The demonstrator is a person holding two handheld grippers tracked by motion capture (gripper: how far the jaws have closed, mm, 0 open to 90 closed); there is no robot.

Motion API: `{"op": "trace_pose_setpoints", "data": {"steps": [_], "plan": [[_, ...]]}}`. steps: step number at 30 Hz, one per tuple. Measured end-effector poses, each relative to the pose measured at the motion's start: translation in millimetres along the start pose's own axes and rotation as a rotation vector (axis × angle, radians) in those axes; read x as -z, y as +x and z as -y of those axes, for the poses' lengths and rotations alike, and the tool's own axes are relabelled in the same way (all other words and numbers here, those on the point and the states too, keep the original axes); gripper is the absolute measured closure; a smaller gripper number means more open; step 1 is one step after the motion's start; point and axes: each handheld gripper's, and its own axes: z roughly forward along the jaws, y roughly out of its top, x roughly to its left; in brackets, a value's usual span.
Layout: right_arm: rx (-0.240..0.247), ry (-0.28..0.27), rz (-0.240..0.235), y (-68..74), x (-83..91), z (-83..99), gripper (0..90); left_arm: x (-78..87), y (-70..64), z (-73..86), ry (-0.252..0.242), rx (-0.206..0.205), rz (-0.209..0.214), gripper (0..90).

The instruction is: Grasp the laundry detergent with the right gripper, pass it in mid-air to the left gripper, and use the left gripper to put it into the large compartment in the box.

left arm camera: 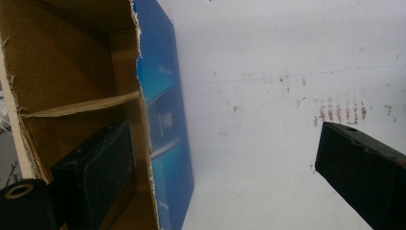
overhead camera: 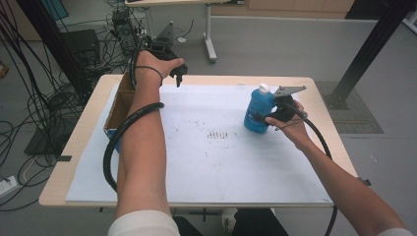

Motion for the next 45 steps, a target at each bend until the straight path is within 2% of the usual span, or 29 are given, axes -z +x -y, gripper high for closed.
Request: {"op": "trace_pose_setpoints", "data": {"steps": [17,45], "plan": [[0.006,-0.016,-0.015,-0.3,-2.8,-0.5,1.8,-0.1,-0.4,-1.5,0.001,0.001,-0.003,6.9],[0.012,-0.03,-0.011,-2.6,-0.5,-0.9,1.7,2.1,-3.0,-3.0,-0.001,-0.004,-0.007,6.8]]}}
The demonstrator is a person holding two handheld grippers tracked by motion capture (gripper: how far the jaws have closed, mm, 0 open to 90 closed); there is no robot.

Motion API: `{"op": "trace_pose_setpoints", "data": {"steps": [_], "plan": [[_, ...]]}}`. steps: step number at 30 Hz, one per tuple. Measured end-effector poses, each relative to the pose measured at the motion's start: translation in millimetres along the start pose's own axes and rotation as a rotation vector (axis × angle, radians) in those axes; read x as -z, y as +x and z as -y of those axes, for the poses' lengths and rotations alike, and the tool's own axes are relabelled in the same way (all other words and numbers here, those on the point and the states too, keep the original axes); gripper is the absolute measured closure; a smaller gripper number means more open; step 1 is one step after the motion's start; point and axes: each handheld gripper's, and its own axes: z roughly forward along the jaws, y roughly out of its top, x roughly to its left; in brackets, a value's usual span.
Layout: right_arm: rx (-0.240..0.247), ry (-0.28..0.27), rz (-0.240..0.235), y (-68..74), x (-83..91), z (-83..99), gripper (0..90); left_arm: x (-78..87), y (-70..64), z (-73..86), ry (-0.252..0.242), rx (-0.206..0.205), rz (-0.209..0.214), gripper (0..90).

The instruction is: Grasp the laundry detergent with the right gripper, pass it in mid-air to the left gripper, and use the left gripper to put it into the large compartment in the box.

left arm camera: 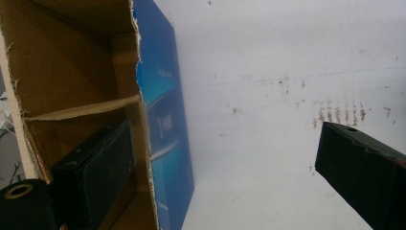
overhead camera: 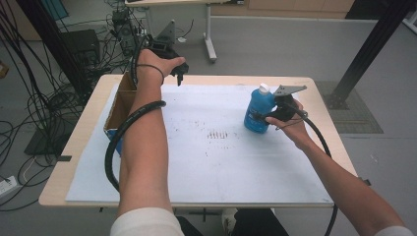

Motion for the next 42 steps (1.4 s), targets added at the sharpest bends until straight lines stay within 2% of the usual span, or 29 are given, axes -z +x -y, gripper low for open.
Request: {"op": "trace_pose_setpoints", "data": {"steps": [42], "plan": [[0.021,0.0,-0.005,1.4,-0.1,-0.9,1.7,2.7,0.4,0.5,-0.006,0.005,0.006,6.8]]}}
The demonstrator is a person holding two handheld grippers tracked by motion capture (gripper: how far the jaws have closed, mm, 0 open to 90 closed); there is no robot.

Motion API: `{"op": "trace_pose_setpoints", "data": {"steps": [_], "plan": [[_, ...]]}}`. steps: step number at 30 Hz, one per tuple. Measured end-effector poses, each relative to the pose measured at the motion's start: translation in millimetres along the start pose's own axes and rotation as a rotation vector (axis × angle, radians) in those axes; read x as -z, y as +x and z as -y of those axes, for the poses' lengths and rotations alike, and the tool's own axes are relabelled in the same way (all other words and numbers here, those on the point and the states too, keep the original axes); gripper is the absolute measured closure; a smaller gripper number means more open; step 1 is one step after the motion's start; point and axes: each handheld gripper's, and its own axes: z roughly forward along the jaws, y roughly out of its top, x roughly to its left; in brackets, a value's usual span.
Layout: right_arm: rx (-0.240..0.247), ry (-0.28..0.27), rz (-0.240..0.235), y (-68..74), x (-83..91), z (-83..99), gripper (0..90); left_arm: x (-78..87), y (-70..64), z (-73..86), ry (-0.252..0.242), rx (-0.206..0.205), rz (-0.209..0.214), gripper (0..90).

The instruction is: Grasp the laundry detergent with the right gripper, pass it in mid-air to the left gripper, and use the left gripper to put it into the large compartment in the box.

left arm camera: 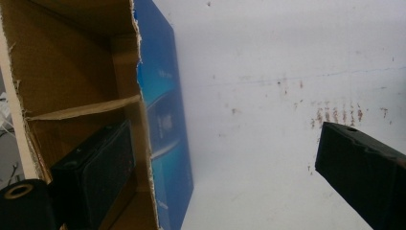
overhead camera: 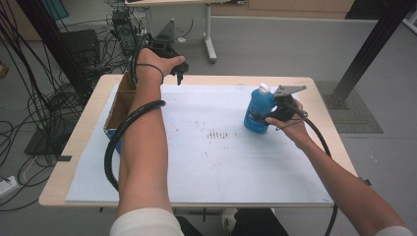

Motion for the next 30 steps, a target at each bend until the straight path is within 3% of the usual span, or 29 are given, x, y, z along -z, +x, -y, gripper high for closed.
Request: {"op": "trace_pose_setpoints", "data": {"steps": [21,30], "plan": [[-0.009,-0.005,-0.018,-0.1,-0.8,0.0,5.5,0.7,-0.1,0.9,0.0,-0.002,-0.003,6.8],[-0.017,-0.013,-0.028,-1.7,-2.9,1.3,14.2,-0.9,0.0,-0.3,0.005,-0.004,-0.007,6.8]]}}
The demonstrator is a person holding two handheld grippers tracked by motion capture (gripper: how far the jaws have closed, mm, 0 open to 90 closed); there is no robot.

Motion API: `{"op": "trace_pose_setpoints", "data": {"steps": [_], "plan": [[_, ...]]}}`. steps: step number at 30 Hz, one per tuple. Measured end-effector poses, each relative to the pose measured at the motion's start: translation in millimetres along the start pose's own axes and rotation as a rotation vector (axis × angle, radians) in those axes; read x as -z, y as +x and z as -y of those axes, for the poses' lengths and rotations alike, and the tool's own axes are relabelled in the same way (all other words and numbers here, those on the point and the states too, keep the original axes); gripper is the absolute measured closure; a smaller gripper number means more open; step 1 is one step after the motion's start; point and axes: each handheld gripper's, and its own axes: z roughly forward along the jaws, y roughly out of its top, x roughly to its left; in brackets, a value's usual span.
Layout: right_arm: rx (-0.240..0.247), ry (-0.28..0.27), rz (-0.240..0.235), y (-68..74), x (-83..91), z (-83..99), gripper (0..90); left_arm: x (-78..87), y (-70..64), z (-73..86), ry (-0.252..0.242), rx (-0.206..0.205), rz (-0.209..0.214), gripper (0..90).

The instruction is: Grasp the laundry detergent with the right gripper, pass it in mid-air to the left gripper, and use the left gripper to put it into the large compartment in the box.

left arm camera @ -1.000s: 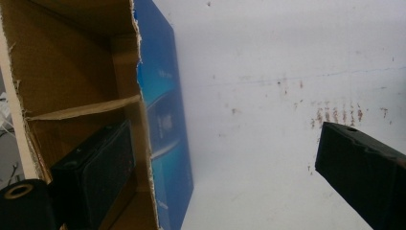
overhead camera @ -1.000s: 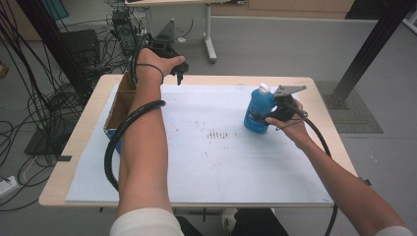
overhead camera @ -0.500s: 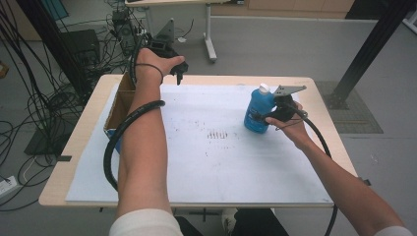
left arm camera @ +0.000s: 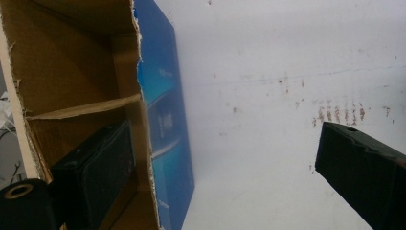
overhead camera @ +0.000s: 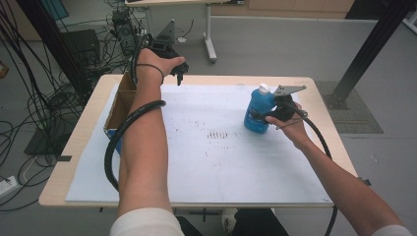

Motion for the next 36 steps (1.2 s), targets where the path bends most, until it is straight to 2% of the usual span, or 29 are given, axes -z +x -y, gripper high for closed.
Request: {"op": "trace_pose_setpoints", "data": {"steps": [15,19,36], "plan": [[0.013,0.008,0.004,-2.9,-3.3,2.9,32.2,-4.8,2.2,-1.2,0.009,0.001,-0.001,6.9],[0.023,0.006,-0.01,-2.2,-4.2,2.8,39.2,-4.7,2.3,-1.8,0.009,0.001,-0.002,6.9],[0.013,0.005,-0.026,-3.4,-4.5,3.0,41.7,-1.2,0.8,-1.3,0.006,-0.001,-0.009,6.8]]}}
